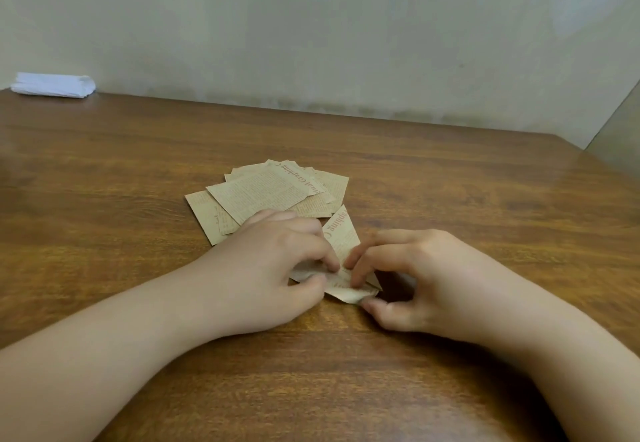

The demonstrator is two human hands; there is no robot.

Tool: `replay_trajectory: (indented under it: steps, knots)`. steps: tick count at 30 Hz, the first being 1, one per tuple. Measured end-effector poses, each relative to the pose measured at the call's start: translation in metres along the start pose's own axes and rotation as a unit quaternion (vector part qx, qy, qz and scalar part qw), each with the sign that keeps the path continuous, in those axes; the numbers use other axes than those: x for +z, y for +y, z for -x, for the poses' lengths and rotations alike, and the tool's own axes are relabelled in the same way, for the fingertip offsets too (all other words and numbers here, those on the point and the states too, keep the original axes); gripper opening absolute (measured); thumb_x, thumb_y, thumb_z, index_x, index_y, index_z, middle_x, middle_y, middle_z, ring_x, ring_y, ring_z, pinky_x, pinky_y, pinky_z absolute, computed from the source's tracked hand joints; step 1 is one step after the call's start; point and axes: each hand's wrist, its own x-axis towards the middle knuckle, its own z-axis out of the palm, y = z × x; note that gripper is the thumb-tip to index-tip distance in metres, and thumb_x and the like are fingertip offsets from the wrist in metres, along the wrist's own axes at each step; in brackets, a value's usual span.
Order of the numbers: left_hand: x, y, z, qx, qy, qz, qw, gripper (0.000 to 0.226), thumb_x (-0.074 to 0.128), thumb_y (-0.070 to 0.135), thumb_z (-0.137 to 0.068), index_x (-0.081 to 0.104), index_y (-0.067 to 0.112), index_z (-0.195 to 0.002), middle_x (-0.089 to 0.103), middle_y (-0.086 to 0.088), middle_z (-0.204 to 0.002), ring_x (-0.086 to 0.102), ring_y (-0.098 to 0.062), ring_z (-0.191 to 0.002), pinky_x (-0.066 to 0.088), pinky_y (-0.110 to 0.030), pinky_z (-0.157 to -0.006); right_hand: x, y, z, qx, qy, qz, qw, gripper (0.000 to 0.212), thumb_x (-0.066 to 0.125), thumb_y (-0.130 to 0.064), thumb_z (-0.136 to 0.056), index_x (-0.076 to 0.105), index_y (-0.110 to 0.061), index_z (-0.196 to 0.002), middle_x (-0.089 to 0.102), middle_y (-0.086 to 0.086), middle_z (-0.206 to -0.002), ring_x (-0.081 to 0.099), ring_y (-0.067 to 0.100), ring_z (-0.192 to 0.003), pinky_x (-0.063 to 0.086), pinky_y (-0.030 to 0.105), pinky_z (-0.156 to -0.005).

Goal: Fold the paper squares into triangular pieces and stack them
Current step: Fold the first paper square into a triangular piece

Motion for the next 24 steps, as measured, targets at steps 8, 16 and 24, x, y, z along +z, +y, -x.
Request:
replay_trajectory:
  steps: [8, 16, 24]
  knots:
    - [0.002, 0.008, 0.006, -0.025, 0.004, -0.009, 1.000, 0.039, 0.035, 0.067, -0.066, 0.050, 0.041, -0.090, 0.043, 0.021, -0.091, 0.035, 0.006, -0.101, 0.012, -0.022, -0.109, 0.000, 0.009, 0.004, 0.025, -0.008, -0.086, 0.996, 0.017, 0.061, -0.048, -0.077, 0.064, -0.036, -0.088, 0.059, -0.025, -0.114, 0.056, -0.003, -0.110, 0.049, 0.027, -0.091]
    - [0.013, 0.020, 0.004, -0.108, 0.038, 0.078, 0.990, 0.041, 0.041, 0.074, -0.063, 0.053, 0.041, -0.083, 0.045, 0.024, -0.099, 0.031, 0.005, -0.106, 0.027, -0.021, -0.089, 0.001, 0.008, 0.001, 0.105, -0.001, -0.165, 0.981, 0.009, 0.070, -0.041, -0.076, 0.075, -0.033, -0.080, 0.058, -0.032, -0.110, 0.055, -0.010, -0.105, 0.046, 0.021, -0.091]
    - [0.014, 0.023, 0.002, -0.155, 0.041, 0.129, 0.979, 0.019, 0.058, 0.047, -0.069, 0.060, 0.029, -0.063, 0.046, 0.033, -0.106, 0.034, 0.008, -0.109, 0.022, -0.022, -0.100, -0.005, 0.006, 0.003, 0.133, -0.013, -0.145, 0.980, 0.029, 0.071, -0.051, -0.064, 0.063, -0.043, -0.090, 0.065, -0.022, -0.107, 0.057, -0.005, -0.103, 0.047, 0.027, -0.095]
